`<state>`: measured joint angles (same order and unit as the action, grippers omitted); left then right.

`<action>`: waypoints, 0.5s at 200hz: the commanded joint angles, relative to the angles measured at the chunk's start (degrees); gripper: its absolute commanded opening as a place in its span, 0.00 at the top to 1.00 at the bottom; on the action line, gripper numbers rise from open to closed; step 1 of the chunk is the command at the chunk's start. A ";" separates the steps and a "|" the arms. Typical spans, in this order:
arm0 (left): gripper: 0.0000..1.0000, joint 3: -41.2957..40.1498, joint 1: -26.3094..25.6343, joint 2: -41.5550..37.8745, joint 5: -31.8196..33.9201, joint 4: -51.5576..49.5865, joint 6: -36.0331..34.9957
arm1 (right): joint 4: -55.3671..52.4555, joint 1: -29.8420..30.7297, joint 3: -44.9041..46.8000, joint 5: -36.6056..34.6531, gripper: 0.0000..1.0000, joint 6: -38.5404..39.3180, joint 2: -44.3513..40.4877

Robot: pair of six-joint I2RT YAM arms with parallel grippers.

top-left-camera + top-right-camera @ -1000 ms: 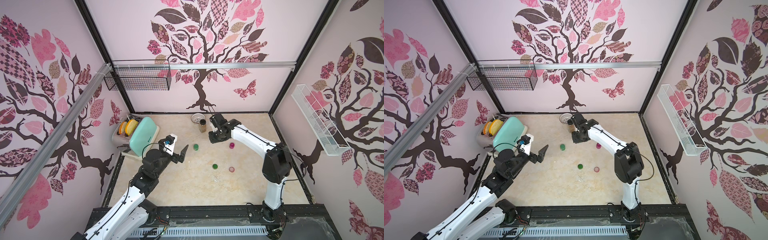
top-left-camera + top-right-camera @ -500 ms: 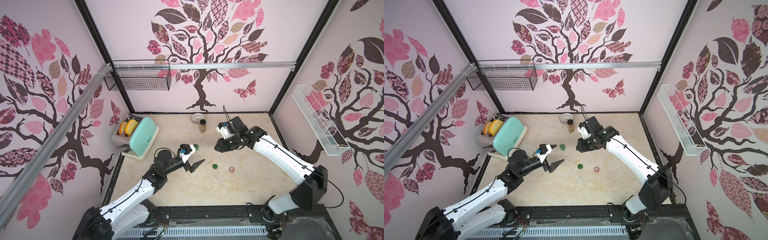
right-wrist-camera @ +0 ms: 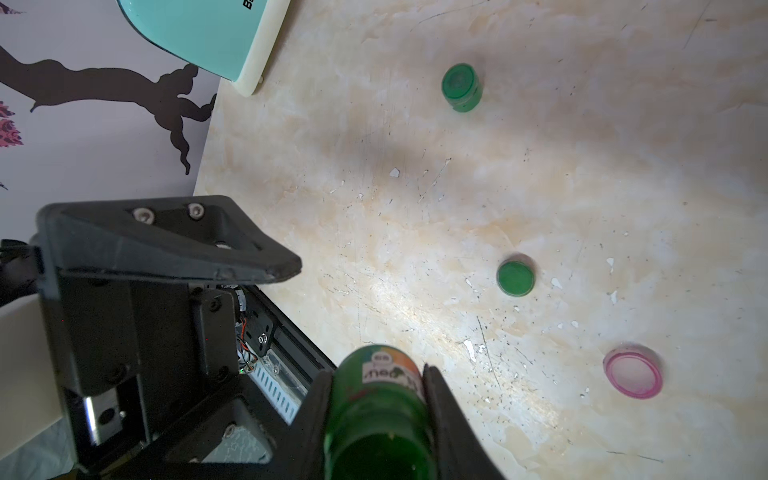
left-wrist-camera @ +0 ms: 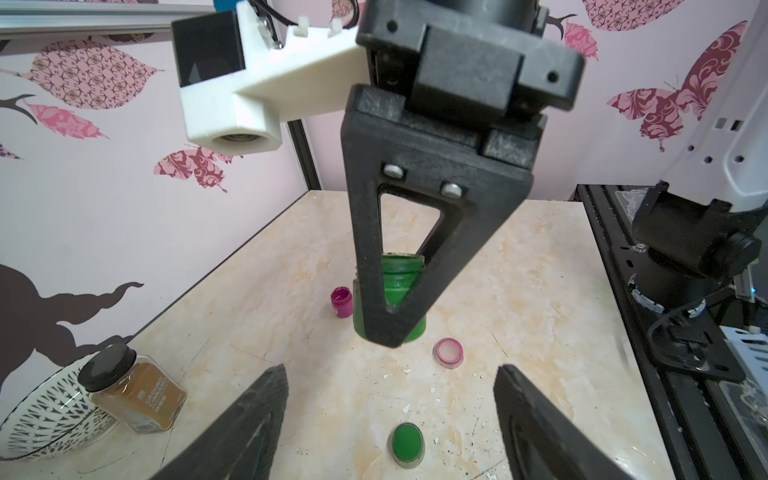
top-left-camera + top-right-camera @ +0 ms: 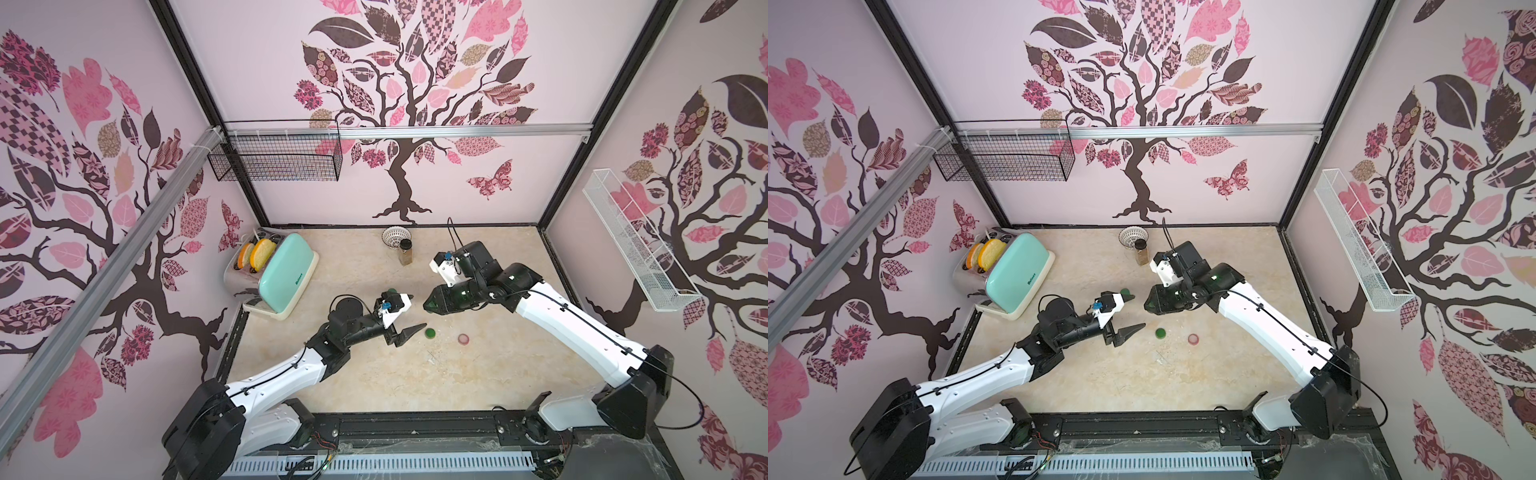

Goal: Close the paint jar lid
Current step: Pick up the paint jar from the center of the board.

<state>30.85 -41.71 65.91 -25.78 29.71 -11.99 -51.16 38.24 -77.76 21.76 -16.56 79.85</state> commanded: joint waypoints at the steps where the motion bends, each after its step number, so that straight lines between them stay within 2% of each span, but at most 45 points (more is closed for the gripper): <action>1: 0.20 1.14 -0.43 0.75 0.03 1.16 0.05 | 0.88 1.30 -0.89 -0.29 0.74 -1.26 -0.10; 100: 0.32 3.60 -0.83 2.29 1.44 -4.52 0.23 | -2.02 4.39 -3.97 -5.06 0.75 -1.66 2.06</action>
<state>32.84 -42.35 67.44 -24.60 27.03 -12.10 -52.40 42.22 -78.50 18.22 -17.76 82.11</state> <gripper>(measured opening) 0.698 0.319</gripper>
